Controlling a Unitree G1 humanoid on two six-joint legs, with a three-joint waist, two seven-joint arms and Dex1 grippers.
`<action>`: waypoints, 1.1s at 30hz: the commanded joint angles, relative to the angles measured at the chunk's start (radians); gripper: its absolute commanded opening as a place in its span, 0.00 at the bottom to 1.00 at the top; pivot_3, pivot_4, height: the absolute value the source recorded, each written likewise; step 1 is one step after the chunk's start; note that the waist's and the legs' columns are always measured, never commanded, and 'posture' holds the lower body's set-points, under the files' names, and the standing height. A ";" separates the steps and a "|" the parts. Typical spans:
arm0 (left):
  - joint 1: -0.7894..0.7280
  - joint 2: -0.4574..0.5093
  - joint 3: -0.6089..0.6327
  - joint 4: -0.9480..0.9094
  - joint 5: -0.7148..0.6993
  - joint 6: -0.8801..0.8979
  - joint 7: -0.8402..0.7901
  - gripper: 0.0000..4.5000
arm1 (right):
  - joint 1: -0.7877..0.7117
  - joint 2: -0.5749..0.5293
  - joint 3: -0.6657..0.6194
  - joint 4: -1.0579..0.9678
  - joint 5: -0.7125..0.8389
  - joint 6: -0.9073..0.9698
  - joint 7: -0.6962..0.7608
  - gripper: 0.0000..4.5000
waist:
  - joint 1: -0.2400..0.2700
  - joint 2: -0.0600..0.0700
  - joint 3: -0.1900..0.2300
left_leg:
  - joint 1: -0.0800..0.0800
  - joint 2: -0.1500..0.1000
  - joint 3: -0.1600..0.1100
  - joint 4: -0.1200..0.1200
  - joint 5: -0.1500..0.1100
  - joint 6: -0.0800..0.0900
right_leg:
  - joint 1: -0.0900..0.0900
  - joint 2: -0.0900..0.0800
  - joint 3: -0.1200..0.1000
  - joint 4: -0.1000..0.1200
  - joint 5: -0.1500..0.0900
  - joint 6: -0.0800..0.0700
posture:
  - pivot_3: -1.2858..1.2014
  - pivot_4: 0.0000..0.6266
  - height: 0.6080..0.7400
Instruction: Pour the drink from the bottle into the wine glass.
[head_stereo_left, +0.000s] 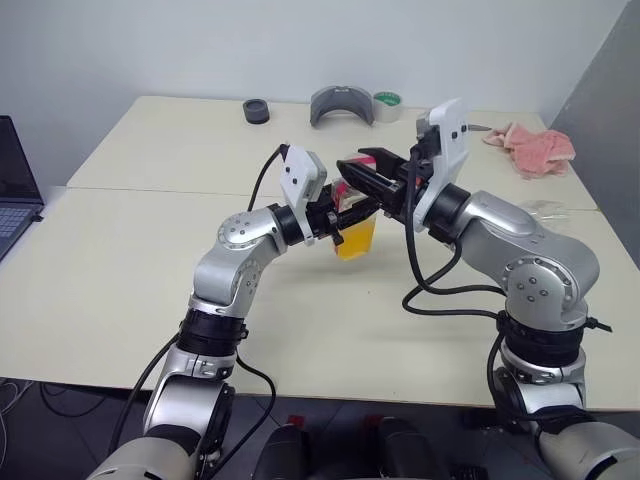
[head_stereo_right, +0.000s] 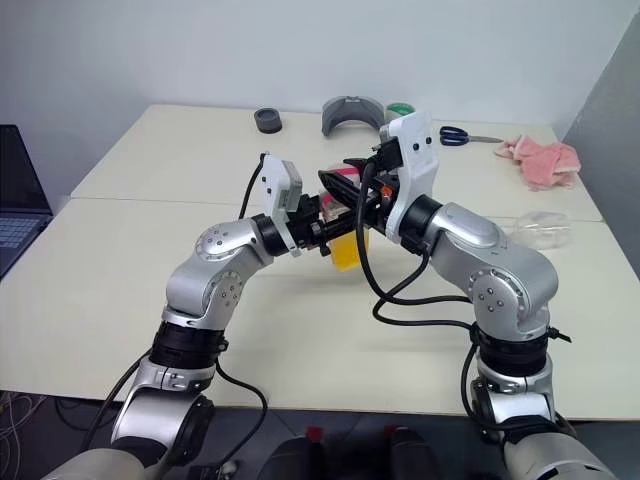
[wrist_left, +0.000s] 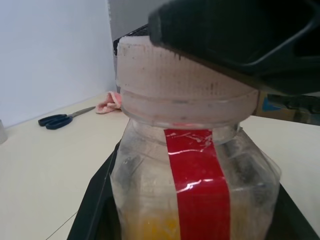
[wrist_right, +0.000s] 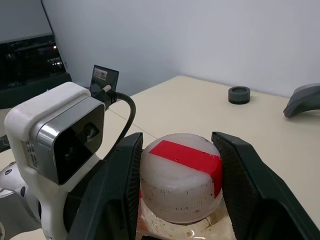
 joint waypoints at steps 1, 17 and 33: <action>0.001 -0.001 -0.004 -0.125 -0.046 0.025 -0.015 0.42 | -0.047 -0.045 0.002 0.014 0.015 -0.049 0.104 0.42 | -0.001 0.000 0.000 | 0.000 0.000 0.000 0.000 0.000 0.000 | 0.000 0.000 0.000 0.000 0.000 0.000 | 0.52 0.24 1.00; 0.034 0.086 0.037 -0.418 -0.232 0.265 -0.030 0.42 | -0.272 -0.158 0.045 0.344 0.113 -0.068 0.645 0.42 | -0.001 0.000 0.000 | 0.000 0.001 0.000 0.000 0.000 0.000 | 0.000 0.000 -0.001 0.000 0.000 0.000 | 0.52 0.24 1.00; 0.031 0.127 0.064 -0.407 -0.262 0.305 -0.012 0.42 | -0.220 -0.269 -0.003 0.305 0.102 -0.036 0.692 0.95 | 0.001 0.000 0.000 | 0.000 0.000 -0.001 0.000 0.000 0.000 | 0.000 -0.001 -0.001 0.000 0.000 0.000 | 0.52 0.24 1.00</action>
